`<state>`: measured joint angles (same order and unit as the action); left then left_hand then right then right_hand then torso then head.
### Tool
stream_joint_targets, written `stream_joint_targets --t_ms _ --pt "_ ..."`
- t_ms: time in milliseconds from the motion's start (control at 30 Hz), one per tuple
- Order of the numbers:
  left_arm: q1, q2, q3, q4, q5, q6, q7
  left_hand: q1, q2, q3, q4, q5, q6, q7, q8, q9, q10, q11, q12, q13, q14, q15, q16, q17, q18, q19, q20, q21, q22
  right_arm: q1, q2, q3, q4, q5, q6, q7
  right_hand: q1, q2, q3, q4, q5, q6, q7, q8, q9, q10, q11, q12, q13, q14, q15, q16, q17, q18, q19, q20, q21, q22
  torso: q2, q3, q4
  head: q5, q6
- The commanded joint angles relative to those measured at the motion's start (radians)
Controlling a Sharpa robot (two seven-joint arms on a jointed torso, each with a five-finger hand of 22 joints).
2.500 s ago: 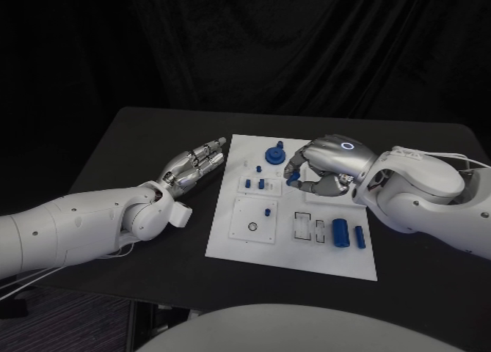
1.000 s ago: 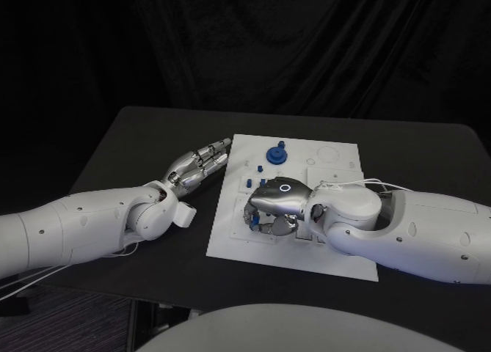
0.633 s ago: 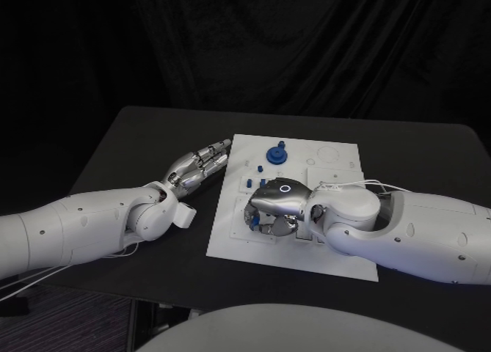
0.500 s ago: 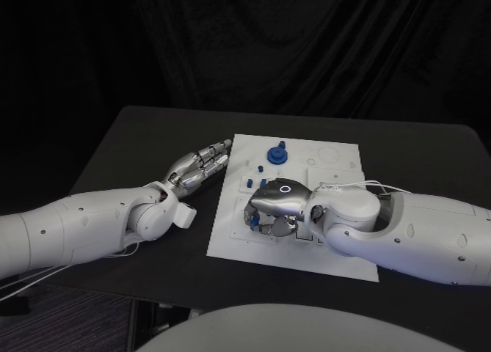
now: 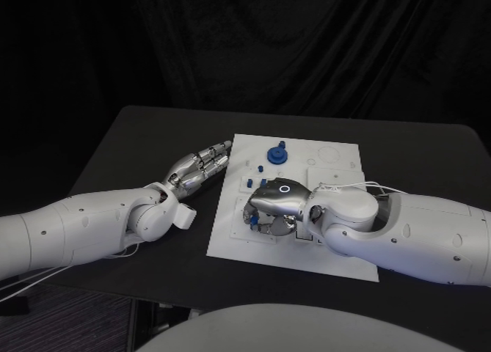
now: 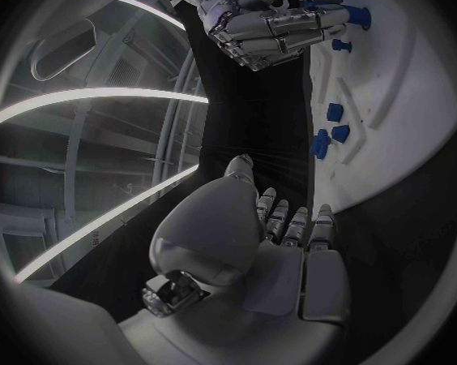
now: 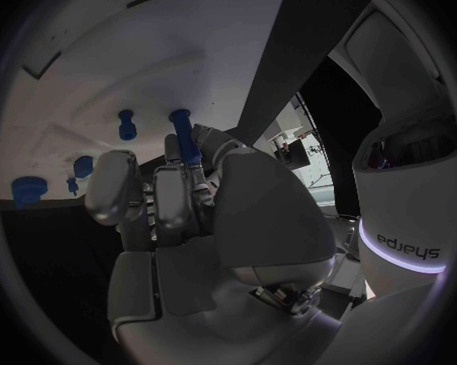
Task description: Assemble the parts on the task board
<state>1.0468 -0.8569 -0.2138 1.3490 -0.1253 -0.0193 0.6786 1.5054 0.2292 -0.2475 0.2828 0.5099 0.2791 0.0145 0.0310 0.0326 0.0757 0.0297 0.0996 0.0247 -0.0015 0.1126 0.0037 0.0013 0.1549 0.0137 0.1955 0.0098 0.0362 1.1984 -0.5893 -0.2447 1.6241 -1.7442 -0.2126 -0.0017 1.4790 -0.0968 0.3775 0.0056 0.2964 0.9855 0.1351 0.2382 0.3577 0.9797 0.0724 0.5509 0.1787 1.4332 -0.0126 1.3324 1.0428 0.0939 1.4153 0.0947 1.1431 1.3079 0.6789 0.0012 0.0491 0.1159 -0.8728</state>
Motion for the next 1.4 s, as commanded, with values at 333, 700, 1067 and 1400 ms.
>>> stream_joint_targets --t_ms 333,700,1067,1400 --pt "-0.003 0.002 0.001 -0.001 -0.001 0.020 0.112 0.013 0.002 0.010 -0.002 0.005 0.003 0.011 0.002 0.001 0.000 0.003 0.001 0.000 0.002 0.010 -0.004 -0.001 0.001 -0.002 0.011 0.001 0.001 -0.007 0.004 -0.002 -0.010 -0.008 -0.018 -0.003 -0.003 0.008 0.011 -0.002 -0.024 -0.007 0.001 -0.002 0.006 -0.002 -0.007 0.003 0.068 0.001 -0.001 -0.007 -0.002 -0.005 -0.003 -0.004 -0.009 0.145 -0.001 0.0005 -0.0001 0.000 0.000" --pt "-0.004 0.003 0.001 -0.003 -0.001 0.022 0.107 0.016 0.003 0.012 -0.003 0.005 0.016 0.021 0.005 0.003 -0.001 0.000 0.001 0.000 0.002 0.012 -0.004 -0.001 0.000 -0.001 0.013 0.001 0.001 -0.008 -0.001 -0.002 -0.004 -0.008 -0.001 -0.004 -0.053 -0.009 0.006 0.027 -0.093 -0.107 0.009 -0.056 -0.011 -0.064 0.006 -0.035 0.061 -0.005 0.012 -0.014 -0.012 -0.004 -0.009 0.005 -0.022 0.141 0.000 0.0000 -0.0006 0.000 0.000" --pt "-0.006 0.001 0.001 -0.006 -0.001 0.023 0.107 0.017 0.002 0.013 -0.003 0.005 0.014 0.022 0.005 0.002 -0.003 0.000 -0.001 -0.001 0.002 0.013 -0.004 -0.001 0.000 -0.001 0.013 0.001 0.001 -0.009 -0.034 -0.002 0.017 -0.008 -0.031 -0.020 -0.087 -0.051 -0.162 0.124 -0.170 -0.431 -0.057 -0.181 -0.142 -0.386 0.083 -0.135 0.019 -0.082 0.075 -0.052 -0.098 0.020 -0.083 0.065 -0.172 0.106 -0.001 0.0006 -0.0008 -0.002 0.000" --pt "-0.010 -0.006 0.001 -0.004 -0.001 0.019 0.108 0.017 0.002 0.013 -0.003 0.005 0.013 0.021 0.004 0.002 -0.003 0.001 -0.001 -0.001 0.002 0.013 -0.004 -0.001 0.000 -0.001 0.013 0.001 0.002 0.015 -0.140 0.004 0.108 0.052 -0.232 0.033 0.020 -0.122 -0.265 0.291 -0.170 -0.557 -0.074 -0.186 -0.214 -0.494 0.096 -0.106 -0.003 -0.103 0.078 -0.044 -0.109 0.028 -0.102 0.071 -0.211 0.099 -0.001 0.0006 -0.0011 -0.007 0.000"
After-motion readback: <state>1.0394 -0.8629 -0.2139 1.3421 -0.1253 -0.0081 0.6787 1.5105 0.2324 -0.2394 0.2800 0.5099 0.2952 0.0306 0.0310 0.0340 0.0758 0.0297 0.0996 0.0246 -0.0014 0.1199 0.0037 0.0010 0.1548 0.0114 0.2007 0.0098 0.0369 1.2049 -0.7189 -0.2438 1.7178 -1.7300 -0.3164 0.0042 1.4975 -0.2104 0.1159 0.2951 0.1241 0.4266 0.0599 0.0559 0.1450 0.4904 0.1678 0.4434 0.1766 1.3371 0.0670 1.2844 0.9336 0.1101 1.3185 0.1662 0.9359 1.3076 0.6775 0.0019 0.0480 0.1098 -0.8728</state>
